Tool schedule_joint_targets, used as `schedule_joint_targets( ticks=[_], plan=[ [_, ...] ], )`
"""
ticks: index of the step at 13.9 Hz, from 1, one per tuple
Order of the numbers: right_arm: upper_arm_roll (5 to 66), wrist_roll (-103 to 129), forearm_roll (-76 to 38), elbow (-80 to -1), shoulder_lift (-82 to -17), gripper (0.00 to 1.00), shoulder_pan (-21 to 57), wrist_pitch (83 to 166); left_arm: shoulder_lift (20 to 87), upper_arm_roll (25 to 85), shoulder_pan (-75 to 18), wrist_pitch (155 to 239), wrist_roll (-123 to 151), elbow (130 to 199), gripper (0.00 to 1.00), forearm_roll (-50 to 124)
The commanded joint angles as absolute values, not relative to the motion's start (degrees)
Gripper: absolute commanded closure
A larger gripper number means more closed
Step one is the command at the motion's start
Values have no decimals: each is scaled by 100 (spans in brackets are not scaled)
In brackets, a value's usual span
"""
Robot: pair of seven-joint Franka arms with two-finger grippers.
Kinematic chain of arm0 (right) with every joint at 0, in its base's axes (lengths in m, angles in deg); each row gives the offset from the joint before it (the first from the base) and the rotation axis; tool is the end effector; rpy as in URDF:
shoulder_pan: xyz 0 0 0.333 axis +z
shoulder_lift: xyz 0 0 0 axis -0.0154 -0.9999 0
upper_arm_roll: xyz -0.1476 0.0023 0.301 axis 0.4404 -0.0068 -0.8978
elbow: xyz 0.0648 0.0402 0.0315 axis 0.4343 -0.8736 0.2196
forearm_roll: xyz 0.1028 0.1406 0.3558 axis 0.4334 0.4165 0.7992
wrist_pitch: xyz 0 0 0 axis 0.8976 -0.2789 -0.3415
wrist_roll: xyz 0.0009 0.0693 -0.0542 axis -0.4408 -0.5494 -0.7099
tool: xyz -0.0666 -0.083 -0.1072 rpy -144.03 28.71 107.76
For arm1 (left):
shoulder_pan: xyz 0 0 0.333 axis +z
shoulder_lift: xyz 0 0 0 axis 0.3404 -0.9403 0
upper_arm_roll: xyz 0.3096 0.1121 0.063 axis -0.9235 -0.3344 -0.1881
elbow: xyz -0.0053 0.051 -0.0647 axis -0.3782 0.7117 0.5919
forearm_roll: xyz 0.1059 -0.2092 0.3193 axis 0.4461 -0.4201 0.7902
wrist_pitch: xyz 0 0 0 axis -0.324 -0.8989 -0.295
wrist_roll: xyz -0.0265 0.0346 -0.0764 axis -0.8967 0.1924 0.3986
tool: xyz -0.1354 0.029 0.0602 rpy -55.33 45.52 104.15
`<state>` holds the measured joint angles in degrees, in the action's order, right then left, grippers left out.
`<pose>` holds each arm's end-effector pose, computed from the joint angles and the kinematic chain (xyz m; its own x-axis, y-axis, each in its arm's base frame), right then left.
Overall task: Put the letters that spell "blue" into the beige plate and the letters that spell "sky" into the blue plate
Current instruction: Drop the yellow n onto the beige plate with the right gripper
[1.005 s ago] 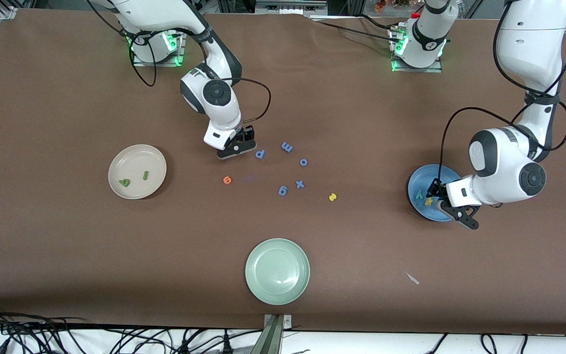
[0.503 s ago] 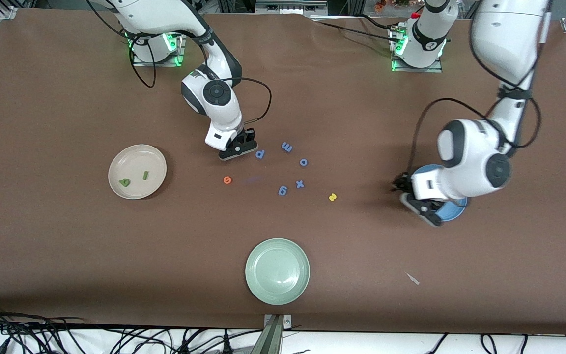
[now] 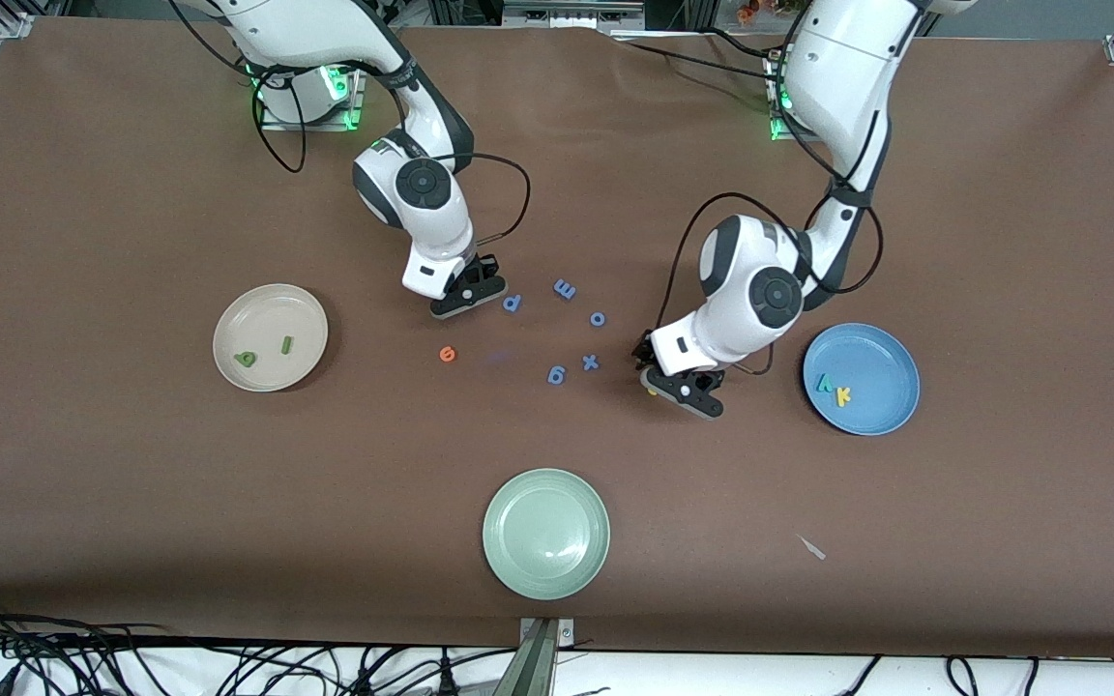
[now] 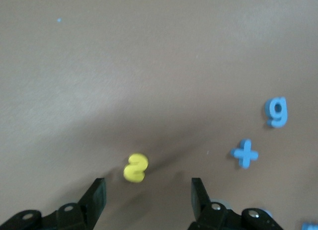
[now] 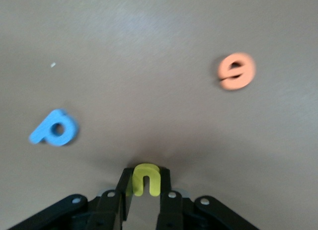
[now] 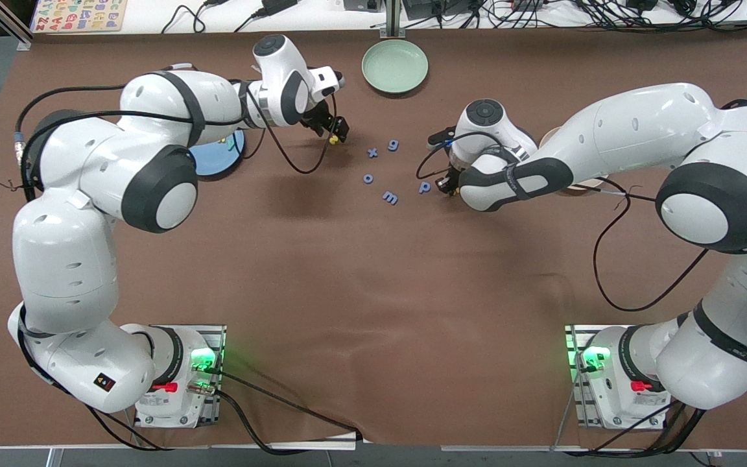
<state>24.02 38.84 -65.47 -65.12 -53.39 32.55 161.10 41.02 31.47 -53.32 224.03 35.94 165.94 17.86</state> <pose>0.4596 0.3575 0.1498 0.9107 0.4112 0.0395 0.4106 -0.9115 0.0219 0.6046 -0.3341 0.1673 0.9217 -0.3715 0.1118 -0.3878 -0.8905 0.2380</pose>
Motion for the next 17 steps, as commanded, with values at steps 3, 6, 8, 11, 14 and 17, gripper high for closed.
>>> schedule_joint_targets(
  ticks=[3,6,8,11,14,17],
  plan=[
    [3200,2629,-6581,-6458,-4899,86,3226,15433,3839,3056,-5365,22607,3581,16324,23,1695],
    [3930,1600,-6554,-6396,-4740,86,3226,15019,3689,3056,-5471,22898,3616,16342,24,1695],
    [4326,1021,-6537,-6204,-4740,86,3209,14667,3654,3056,-5523,22898,3616,16342,41,1695],
    [4635,352,-6528,-6115,-4828,80,2833,14499,3636,3056,-5515,22898,3800,16386,72,1704],
    [4609,340,-6501,-6080,-4924,0,2558,14516,3636,3056,-5497,22898,3906,16421,94,1704],
    [4408,648,-6143,-5888,-4924,0,2663,14499,3662,3047,-5471,22890,3994,16421,100,1713]
  ],
)
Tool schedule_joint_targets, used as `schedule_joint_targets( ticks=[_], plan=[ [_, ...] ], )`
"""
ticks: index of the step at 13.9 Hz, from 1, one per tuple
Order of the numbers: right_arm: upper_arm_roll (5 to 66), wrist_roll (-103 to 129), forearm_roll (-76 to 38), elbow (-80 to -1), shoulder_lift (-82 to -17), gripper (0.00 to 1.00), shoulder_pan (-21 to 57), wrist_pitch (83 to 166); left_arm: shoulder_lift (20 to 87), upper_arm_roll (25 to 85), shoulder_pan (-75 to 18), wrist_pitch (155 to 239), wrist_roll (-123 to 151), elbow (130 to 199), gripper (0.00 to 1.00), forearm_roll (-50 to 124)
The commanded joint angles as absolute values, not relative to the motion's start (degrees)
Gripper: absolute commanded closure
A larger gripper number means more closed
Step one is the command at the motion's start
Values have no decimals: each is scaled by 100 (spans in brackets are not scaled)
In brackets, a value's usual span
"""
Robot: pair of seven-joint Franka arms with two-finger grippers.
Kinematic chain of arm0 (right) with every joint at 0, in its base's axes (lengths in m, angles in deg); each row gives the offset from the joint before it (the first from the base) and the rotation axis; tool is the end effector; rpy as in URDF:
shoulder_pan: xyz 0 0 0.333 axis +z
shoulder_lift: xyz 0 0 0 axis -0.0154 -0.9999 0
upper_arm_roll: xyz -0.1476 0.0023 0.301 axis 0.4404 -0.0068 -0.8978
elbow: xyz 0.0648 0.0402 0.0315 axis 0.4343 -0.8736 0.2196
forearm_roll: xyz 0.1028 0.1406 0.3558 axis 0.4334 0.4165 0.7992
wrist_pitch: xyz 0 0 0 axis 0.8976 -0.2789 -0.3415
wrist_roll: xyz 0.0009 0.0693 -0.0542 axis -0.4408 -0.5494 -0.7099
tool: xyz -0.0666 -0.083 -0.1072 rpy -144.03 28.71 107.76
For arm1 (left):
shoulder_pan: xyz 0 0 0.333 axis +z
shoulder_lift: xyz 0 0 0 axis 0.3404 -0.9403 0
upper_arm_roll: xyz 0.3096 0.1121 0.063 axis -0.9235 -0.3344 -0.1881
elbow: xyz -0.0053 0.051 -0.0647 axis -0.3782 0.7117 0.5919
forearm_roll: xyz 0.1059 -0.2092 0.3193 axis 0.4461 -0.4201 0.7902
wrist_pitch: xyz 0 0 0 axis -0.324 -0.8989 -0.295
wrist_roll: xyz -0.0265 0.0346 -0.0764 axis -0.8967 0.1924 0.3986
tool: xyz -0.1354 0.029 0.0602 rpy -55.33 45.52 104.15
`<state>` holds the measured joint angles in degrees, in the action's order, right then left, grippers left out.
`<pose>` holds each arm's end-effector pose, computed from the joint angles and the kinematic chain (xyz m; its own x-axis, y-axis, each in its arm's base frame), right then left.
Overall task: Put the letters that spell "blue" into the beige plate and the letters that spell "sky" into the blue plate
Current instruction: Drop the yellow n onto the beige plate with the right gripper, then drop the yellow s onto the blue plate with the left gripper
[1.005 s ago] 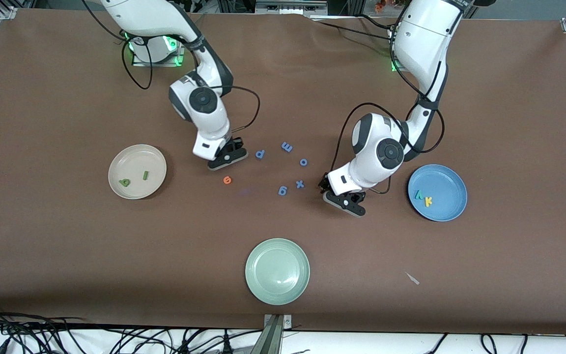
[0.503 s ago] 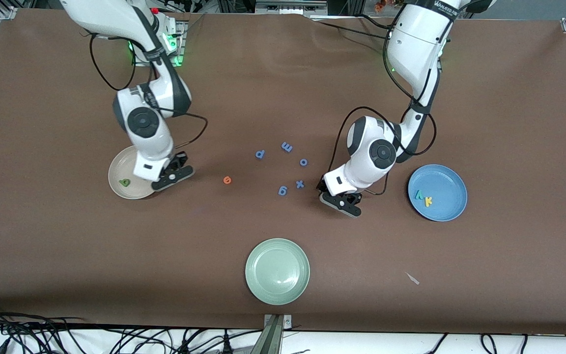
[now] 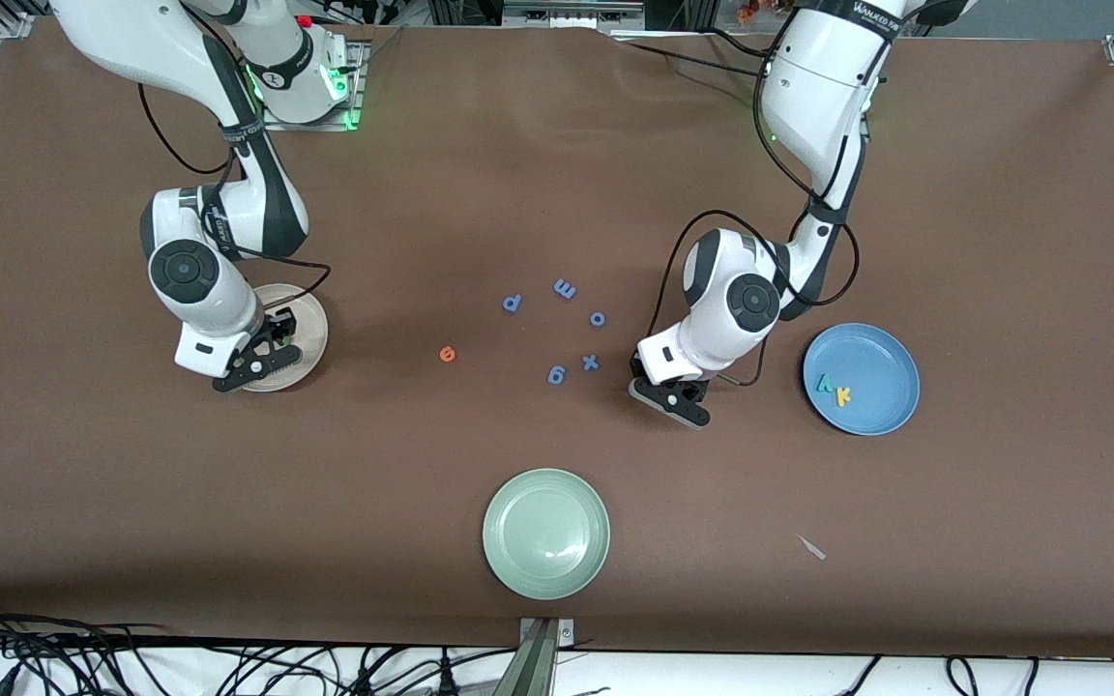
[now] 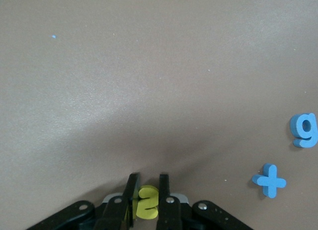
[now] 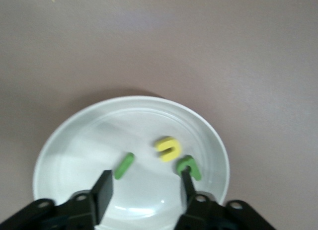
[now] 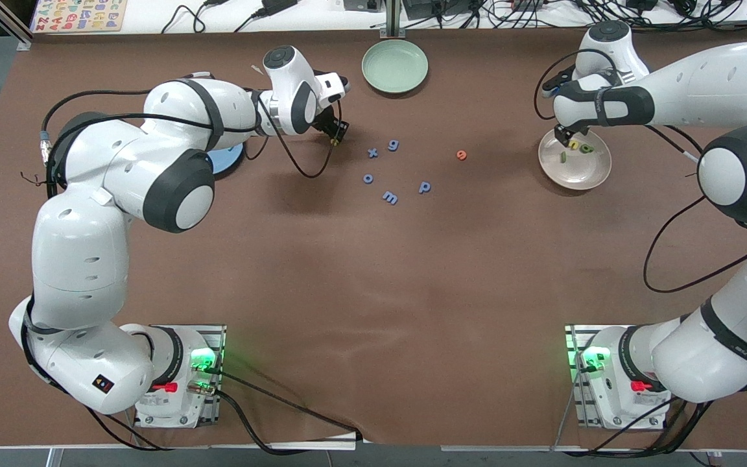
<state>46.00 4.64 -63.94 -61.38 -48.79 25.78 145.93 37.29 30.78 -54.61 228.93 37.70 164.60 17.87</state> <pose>0.5786 0.0829 0.2068 0.8713 0.4719 -0.1351 0.4893 -0.8565 0.1643 0.6112 -0.3391 0.1406 0.9044 -0.3960 0.1589 -0.4219 -0.8856 0.1940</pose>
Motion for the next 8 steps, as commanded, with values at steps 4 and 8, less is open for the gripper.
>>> schedule_joint_targets(
  ticks=[4,8],
  plan=[
    [3933,1542,-5983,-5536,-5126,0,2672,14490,3846,3021,-5392,22750,4047,16421,100,1722],
    [3423,2825,-5711,-5008,-5460,0,2681,14428,4627,3108,-4113,21066,4738,16438,100,1739]
  ],
)
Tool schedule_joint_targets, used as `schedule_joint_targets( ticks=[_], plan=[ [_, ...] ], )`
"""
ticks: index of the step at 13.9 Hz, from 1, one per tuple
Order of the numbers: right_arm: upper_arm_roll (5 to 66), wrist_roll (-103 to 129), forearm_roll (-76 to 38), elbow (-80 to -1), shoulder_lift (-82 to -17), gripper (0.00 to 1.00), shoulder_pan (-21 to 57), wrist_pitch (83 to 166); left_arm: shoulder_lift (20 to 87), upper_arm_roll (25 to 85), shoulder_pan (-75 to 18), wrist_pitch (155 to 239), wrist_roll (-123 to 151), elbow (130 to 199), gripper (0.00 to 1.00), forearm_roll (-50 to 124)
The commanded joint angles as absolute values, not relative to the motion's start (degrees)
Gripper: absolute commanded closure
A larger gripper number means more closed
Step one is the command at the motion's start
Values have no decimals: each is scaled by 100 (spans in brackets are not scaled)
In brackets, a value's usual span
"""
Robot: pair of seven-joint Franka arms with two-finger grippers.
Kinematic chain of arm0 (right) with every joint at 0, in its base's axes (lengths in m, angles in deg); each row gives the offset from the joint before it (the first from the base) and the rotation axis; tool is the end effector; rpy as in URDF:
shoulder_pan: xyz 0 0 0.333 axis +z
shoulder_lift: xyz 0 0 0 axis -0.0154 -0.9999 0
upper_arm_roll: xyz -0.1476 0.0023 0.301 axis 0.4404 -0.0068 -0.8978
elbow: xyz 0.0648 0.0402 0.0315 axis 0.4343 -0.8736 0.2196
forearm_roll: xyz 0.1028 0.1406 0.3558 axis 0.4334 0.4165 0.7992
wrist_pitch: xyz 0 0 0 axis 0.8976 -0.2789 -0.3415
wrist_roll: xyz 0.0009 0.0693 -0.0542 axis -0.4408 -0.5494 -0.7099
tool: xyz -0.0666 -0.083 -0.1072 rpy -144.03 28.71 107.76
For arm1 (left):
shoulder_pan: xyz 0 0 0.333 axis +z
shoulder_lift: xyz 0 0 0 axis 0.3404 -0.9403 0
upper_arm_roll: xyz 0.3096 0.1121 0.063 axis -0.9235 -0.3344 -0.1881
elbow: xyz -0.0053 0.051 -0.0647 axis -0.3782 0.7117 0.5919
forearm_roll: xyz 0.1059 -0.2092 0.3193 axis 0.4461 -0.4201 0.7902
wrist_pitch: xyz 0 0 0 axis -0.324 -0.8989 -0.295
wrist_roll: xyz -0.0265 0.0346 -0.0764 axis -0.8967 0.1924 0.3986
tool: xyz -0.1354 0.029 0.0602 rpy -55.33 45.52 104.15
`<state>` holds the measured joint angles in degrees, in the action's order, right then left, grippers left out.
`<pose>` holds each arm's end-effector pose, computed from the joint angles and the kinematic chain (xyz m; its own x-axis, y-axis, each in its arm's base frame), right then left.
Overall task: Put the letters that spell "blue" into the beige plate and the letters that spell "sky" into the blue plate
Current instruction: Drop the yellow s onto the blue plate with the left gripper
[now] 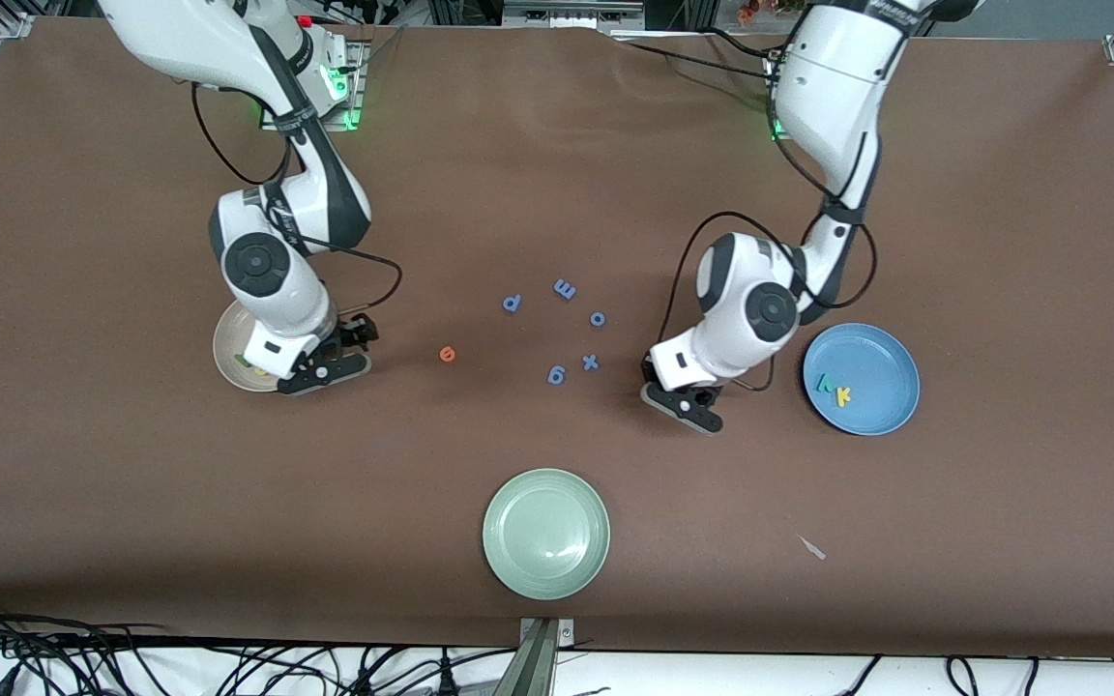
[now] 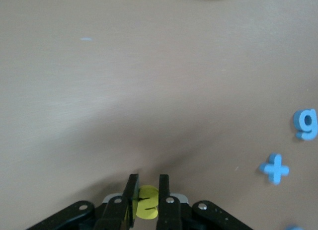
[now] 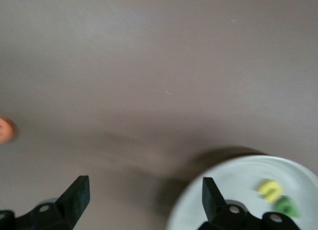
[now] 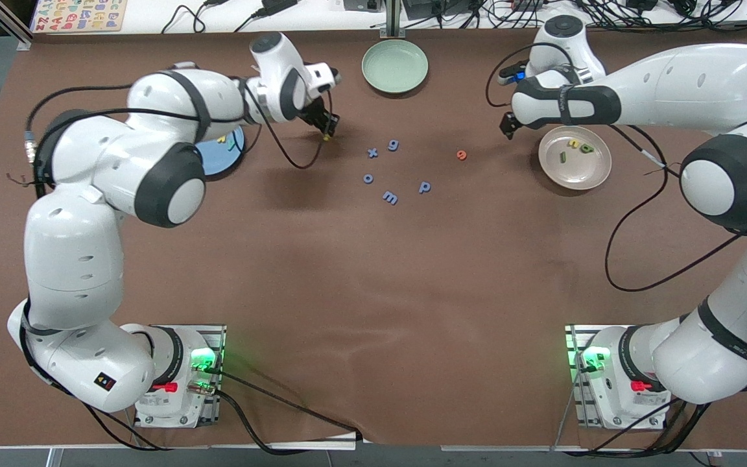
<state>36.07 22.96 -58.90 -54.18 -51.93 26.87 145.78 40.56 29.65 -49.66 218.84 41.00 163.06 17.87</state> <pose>0.5884 0.2115 0.2146 0.9536 0.3007 -0.0179 0.3011 -0.9501 0.0817 0.6352 -0.2863 0.1761 0.9143 -0.3938 0.0947 -0.4049 -0.8828 0.2383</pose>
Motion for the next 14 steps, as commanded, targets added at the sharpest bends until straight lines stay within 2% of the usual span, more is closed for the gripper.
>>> schedule_joint_targets(
  ticks=[1,4,6,10,12,14],
  plan=[
    [3318,3107,-5658,-4894,-5530,0,2681,14376,4794,3230,-3761,20705,5072,16526,100,1731],
    [3080,3907,-5430,-4595,-5724,0,2681,14288,5278,3284,-2994,20508,5855,17210,100,1983],
    [2922,4504,-5315,-4288,-5987,0,2698,14288,5315,3267,-2765,20508,6077,17326,100,2581],
    [2904,5393,-5324,-4199,-6269,0,2918,14384,4919,3092,-2641,20709,6086,17713,82,2636],
    [2904,5500,-5324,-4216,-6409,0,3067,14490,4971,3091,-2641,20719,5973,17696,0,2636],
    [2904,5500,-5324,-4243,-6462,0,3077,14490,5068,3100,-2719,20719,5980,17818,0,2653]
  ],
)
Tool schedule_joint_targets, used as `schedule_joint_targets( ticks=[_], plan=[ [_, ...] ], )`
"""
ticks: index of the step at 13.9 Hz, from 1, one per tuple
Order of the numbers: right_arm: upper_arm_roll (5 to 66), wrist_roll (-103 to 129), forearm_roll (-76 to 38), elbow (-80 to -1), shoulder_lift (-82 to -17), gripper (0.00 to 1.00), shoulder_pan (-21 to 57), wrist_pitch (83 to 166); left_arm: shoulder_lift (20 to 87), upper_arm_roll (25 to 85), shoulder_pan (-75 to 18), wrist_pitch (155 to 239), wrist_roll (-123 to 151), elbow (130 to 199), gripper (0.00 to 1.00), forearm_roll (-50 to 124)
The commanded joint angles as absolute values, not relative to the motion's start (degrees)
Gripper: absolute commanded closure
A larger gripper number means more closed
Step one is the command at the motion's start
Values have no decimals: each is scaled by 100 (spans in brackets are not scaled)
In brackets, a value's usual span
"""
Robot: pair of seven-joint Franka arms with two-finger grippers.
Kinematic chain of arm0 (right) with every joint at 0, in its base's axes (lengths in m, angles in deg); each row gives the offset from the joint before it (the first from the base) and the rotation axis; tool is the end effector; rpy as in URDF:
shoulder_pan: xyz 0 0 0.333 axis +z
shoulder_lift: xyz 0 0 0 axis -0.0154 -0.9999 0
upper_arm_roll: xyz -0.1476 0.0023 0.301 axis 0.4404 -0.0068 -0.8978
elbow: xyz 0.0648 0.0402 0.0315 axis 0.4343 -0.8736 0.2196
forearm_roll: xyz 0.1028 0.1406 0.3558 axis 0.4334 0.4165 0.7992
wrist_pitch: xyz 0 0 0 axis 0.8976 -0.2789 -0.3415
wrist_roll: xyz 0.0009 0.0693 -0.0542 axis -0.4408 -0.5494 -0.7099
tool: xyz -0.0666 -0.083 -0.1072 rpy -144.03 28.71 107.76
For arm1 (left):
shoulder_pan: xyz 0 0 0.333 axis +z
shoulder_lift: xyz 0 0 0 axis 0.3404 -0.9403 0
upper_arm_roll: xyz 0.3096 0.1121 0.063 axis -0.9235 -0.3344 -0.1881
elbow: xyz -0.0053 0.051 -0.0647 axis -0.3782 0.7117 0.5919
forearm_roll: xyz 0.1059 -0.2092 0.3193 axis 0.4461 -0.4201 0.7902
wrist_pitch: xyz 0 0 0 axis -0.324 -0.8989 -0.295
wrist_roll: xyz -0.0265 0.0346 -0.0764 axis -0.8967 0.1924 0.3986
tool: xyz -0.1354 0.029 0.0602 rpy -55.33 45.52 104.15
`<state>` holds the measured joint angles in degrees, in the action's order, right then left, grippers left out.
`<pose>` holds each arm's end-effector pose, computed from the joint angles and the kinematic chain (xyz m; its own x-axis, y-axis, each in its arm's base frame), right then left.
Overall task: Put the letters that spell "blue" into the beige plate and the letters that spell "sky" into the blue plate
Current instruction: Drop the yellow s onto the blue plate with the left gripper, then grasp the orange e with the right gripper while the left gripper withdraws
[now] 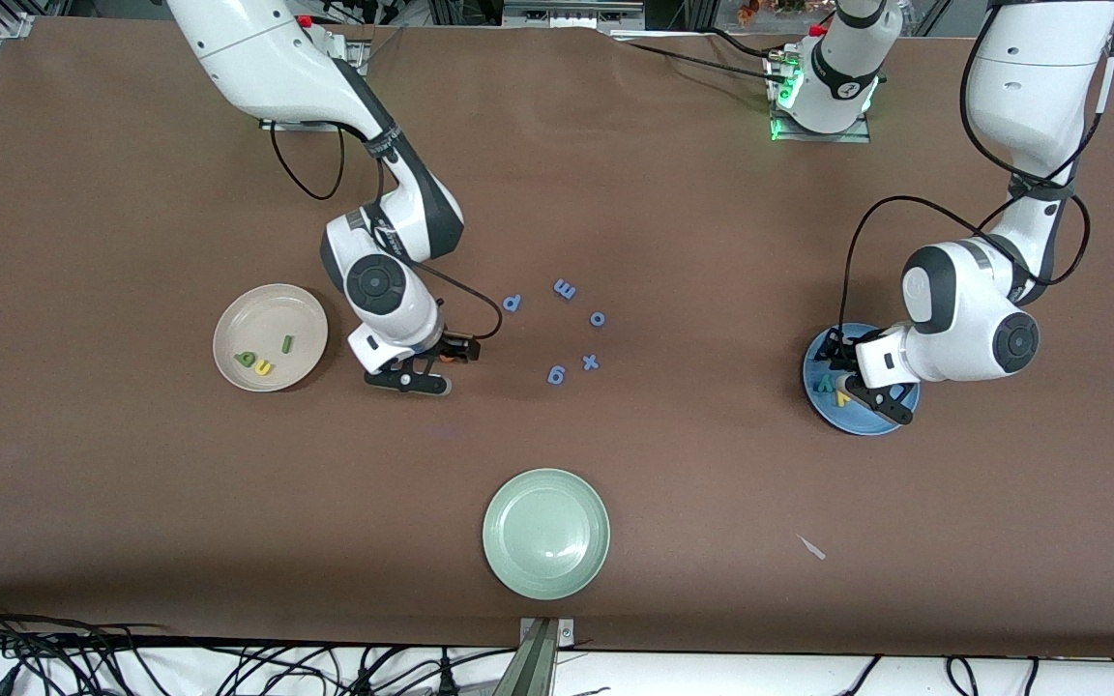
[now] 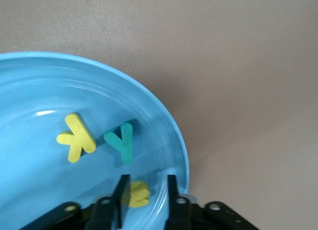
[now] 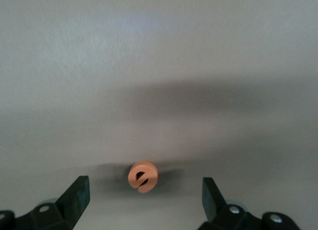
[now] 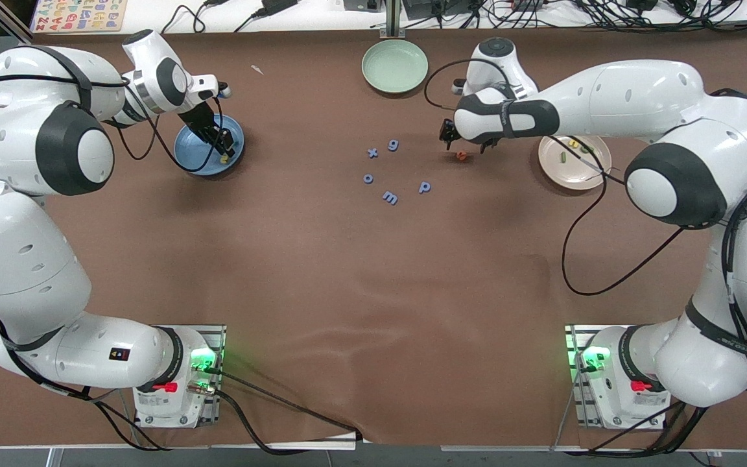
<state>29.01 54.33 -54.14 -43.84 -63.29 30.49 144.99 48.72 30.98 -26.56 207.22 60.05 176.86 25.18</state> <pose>0.5715 0.3381 0.1562 0.9896 -0.1287 -0.0644 -0.1284 -0.9917 0.0083 0.5922 -0.0297 0.1592 0.8869 -0.4506 -0.1018 -0.4028 -0.8621 0.3075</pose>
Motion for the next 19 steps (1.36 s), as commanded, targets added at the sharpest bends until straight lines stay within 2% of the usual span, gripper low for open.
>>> schedule_joint_targets(
  ticks=[1,3,4,5,8,11,13,14,17,19],
  plan=[
    [2904,5500,-5324,-4243,-6480,0,3077,14490,5286,3100,-2755,20719,5972,18010,0,2636],
    [2904,5491,-5332,-4243,-6541,1,3085,14498,6092,3117,-2746,20710,5972,18440,0,2636],
    [2904,5491,-5332,-4260,-6559,6,3085,14499,6558,3117,-2738,20719,5972,18617,0,2636],
    [2904,5491,-5332,-4286,-6559,14,3085,14507,6928,3117,-2694,20710,5972,18644,0,2636],
    [2904,5482,-5324,-4287,-6559,51,3094,14499,8132,3284,-2694,20256,5920,18645,0,3239],
    [2904,5482,-5315,-4287,-6559,73,3077,14507,9004,3407,-2694,19307,5244,18409,0,3847],
    [2904,5465,-5315,-4287,-6551,86,3077,14507,9041,3425,-2702,18290,5129,17639,0,4068],
    [2904,5430,-5315,-4261,-6533,88,3068,14481,9015,3425,-2702,17788,5041,17277,0,4164],
    [2956,5264,-5332,-4164,-6279,90,2989,14210,8989,3469,-2711,16968,4471,16686,0,4385],
    [3096,4730,-5341,-4041,-6130,90,2875,13701,8621,3530,-2737,16713,3909,16292,0,4385]
  ],
)
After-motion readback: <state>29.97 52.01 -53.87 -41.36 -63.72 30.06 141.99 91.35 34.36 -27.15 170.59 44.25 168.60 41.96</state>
